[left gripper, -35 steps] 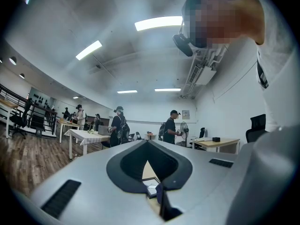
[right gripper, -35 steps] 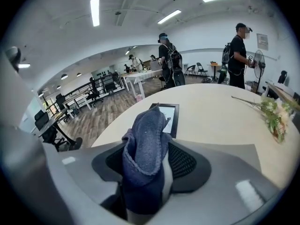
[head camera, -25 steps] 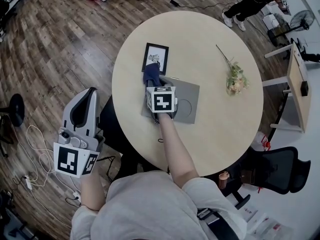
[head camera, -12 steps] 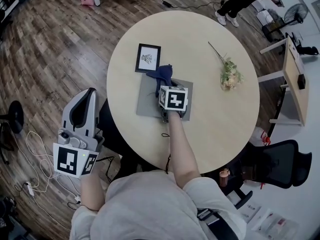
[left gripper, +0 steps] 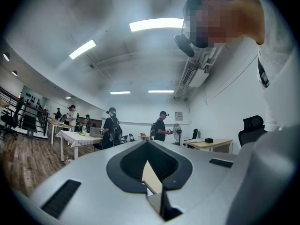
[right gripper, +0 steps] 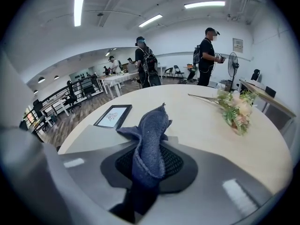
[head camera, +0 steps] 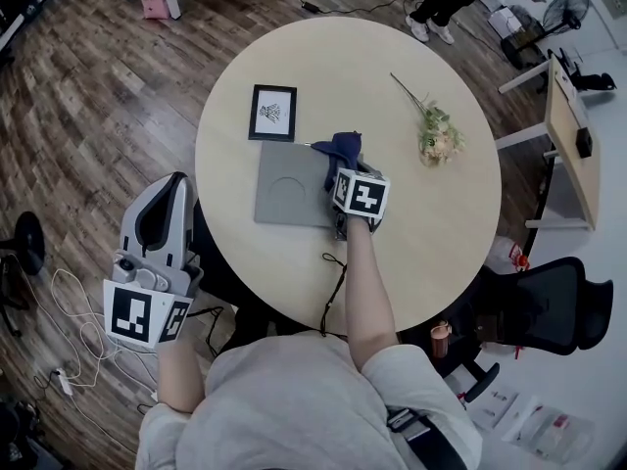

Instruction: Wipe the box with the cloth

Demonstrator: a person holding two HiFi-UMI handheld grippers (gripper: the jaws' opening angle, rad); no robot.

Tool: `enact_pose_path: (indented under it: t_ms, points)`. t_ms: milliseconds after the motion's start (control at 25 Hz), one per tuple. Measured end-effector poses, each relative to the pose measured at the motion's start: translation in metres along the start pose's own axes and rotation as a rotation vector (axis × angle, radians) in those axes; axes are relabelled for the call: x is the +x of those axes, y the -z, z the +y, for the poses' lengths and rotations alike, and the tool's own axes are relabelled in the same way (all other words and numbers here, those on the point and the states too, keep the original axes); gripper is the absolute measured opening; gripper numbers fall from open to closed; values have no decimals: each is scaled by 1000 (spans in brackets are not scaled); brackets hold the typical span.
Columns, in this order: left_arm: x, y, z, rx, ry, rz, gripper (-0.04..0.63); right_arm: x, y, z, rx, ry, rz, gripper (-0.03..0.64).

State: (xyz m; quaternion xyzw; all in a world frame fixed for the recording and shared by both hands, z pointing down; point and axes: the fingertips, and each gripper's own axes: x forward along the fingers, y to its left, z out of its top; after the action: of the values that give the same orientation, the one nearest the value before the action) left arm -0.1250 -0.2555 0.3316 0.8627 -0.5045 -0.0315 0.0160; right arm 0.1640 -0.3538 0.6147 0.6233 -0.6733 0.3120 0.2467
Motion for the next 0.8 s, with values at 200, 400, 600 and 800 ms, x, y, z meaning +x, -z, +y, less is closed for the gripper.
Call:
enact_pose_path:
  t_ms: [200,400,600,800]
  points:
    - [4,-2,-10,1,21,-4,2,-9,5,-31,26,49,0,87]
    - [5,-3,-16,5,32,-8,2,-13,8,-45,18,75,6,87]
    - [1,-7,-14,7,35,-15,2,-22,4,-21,75,26,-17,86]
    - [-5,-9,-12,5,34,-22,2,-27,3,51,59,-128,-44,86]
